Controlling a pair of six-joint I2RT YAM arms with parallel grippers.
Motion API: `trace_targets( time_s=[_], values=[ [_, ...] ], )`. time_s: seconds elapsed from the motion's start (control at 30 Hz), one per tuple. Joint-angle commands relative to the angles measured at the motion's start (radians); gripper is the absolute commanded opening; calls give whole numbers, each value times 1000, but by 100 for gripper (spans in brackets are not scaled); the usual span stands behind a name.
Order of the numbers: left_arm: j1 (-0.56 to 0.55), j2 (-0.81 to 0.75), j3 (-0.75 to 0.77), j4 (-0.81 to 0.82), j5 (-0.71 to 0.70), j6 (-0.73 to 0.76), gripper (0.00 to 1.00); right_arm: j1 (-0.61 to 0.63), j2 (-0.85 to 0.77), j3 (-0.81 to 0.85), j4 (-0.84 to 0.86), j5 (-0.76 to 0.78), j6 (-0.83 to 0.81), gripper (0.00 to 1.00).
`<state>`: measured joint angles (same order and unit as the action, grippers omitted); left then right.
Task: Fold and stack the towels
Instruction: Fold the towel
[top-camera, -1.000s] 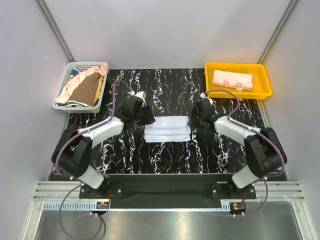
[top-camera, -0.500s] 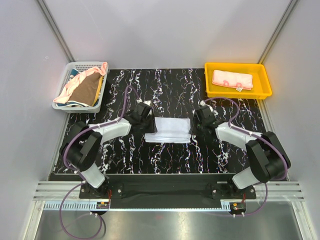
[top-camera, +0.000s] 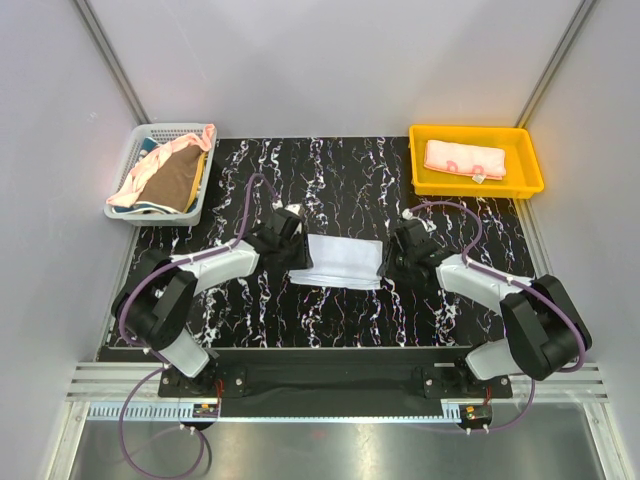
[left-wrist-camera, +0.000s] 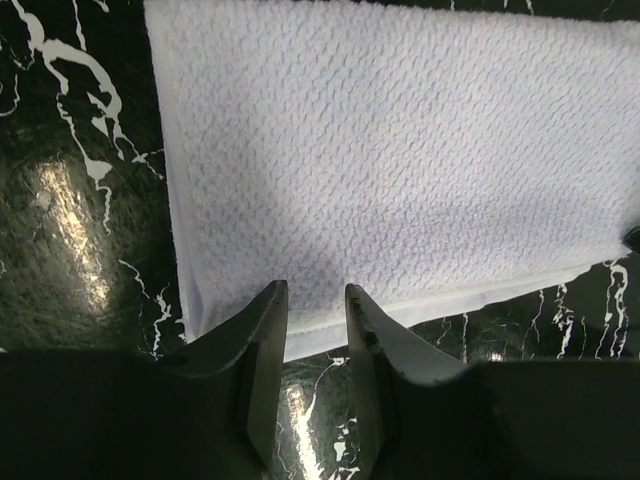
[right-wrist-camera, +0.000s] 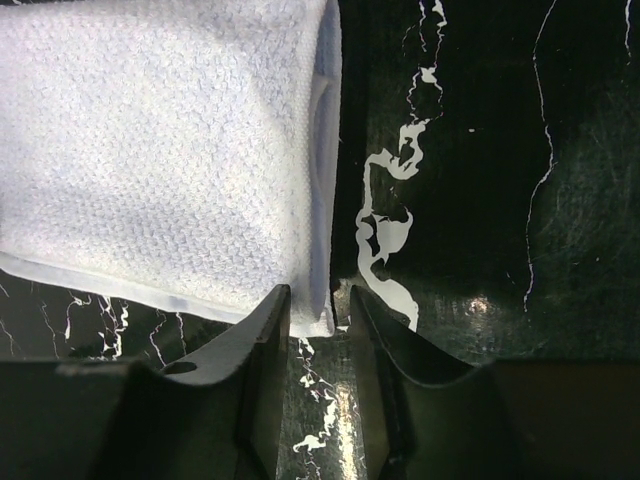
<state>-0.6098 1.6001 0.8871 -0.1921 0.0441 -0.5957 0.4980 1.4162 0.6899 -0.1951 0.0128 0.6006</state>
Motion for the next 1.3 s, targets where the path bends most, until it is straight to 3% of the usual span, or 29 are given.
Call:
trace_targets(
  time_s=[0.0, 0.47, 0.6, 0.8, 0.97, 1.07, 1.27],
  values=[
    [-5, -20, -10, 31, -21, -1, 34, 16, -31, 10, 34, -11, 10, 38],
    [-5, -12, -76, 74, -38, -47, 34, 47, 21, -10, 69, -30, 34, 38],
    [-5, 1, -65, 68, -43, -46, 31, 47, 36, -7, 72, -28, 36, 17],
    [-7, 6, -85, 54, -82, -62, 28, 47, 47, -39, 85, -22, 33, 10],
    [-7, 8, -83, 42, -84, -70, 27, 47, 59, -76, 94, -25, 30, 12],
    [-5, -11, -68, 17, -90, -59, 27, 47, 17, -87, 82, -19, 33, 26],
    [-8, -65, 61, -67, -87, -24, 29, 47, -37, -21, 19, 12, 19, 32]
  ],
)
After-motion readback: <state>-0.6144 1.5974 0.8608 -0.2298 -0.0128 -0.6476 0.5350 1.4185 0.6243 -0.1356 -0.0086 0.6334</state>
